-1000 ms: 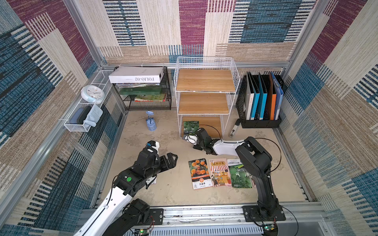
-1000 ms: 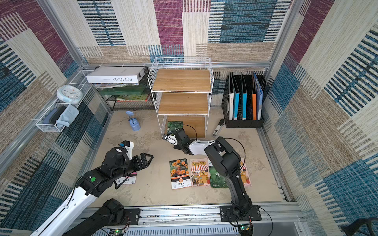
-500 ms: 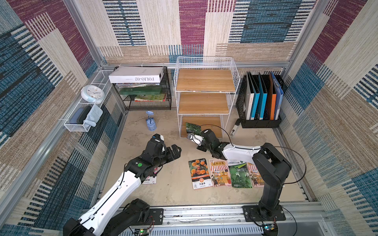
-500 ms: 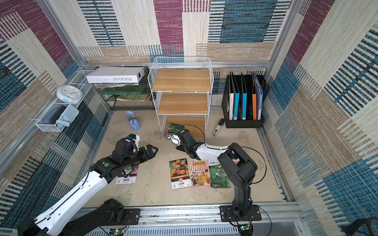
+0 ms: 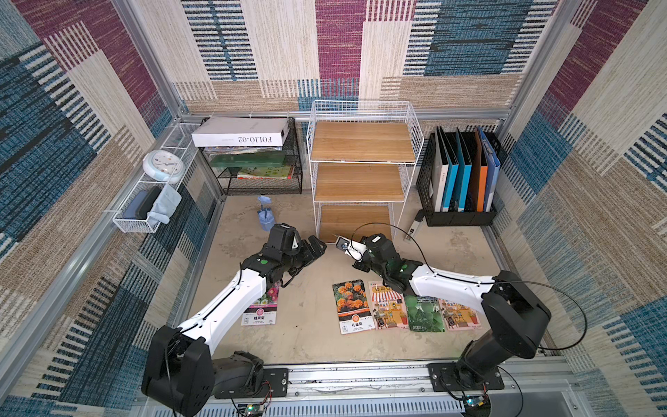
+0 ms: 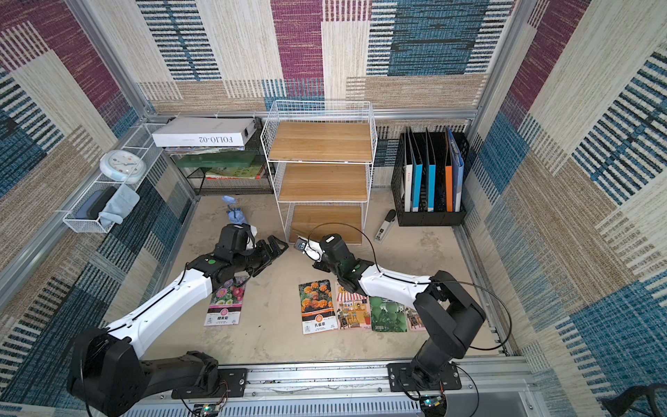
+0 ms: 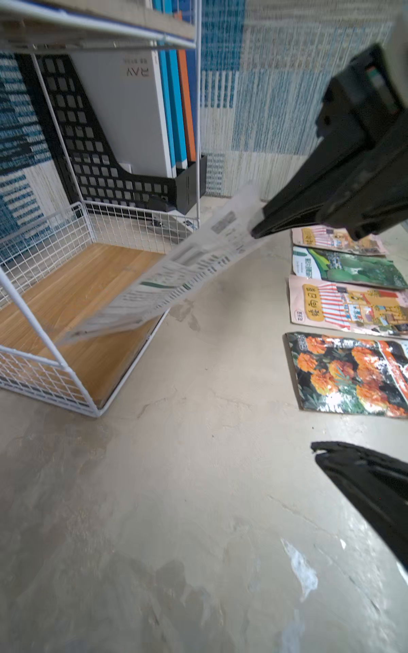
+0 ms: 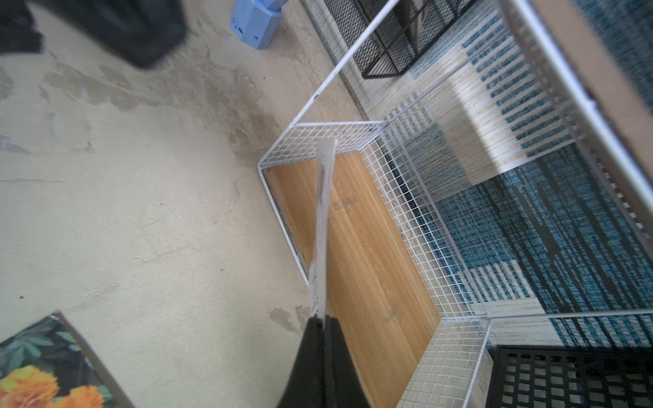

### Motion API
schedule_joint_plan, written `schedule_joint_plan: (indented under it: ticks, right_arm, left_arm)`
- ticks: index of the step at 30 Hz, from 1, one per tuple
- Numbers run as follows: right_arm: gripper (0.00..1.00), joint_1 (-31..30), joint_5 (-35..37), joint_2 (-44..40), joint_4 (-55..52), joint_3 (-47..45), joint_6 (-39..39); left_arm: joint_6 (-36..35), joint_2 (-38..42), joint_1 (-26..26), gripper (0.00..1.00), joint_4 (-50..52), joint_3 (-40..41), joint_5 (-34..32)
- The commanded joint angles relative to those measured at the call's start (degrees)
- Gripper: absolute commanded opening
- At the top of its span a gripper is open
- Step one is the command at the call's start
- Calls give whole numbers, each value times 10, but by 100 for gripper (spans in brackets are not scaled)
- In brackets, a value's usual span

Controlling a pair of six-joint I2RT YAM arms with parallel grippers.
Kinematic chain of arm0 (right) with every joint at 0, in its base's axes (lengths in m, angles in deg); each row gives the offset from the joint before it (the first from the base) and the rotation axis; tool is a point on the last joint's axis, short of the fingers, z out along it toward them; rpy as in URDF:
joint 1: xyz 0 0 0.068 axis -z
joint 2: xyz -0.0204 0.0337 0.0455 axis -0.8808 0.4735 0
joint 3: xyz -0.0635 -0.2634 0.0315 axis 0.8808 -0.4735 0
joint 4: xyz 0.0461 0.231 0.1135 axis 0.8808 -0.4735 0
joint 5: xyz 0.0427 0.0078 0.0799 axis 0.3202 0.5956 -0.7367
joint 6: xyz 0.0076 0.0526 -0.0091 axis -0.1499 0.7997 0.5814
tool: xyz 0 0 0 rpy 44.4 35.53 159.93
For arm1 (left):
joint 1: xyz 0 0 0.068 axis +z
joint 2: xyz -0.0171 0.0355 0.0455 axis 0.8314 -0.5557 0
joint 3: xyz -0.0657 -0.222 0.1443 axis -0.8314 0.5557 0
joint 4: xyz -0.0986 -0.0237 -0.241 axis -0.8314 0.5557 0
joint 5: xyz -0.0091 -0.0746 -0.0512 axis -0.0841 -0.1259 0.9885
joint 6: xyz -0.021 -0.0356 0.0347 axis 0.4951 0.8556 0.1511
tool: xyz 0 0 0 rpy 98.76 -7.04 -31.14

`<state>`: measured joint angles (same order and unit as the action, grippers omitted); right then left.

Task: Take the seed bag off the shelf
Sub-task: Pick up the seed packet from the shelf.

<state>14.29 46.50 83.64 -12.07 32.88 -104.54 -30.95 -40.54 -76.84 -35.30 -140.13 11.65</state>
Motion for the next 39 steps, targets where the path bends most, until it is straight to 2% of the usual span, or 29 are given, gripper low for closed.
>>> schedule_joint_plan:
  ticks: [1,5,9,17,24,30,39]
  right_arm:
    - [0,-9,10,-42,4,-12,5]
    - [0,-20,7,-94,-16,-20,7]
    - [0,-27,-6,-105,-66,-2,8]
    - [0,-44,2,-102,-55,-17,13]
    - [0,-46,-2,-89,-51,-9,9]
    - [0,-51,-1,-102,-45,-3,11]
    - [0,-77,7,-113,-55,11,1]
  left_arm:
    - [24,-7,1,98,-39,-20,21]
    - [45,-26,1,98,-51,-48,32]
    - [83,-51,1,98,-64,-64,52]
    - [182,-33,1,100,-148,-31,38]
    - [187,5,1,100,-135,-21,19]
    - [199,-11,1,100,-136,-20,54]
    - [209,-25,1,99,-144,-27,64]
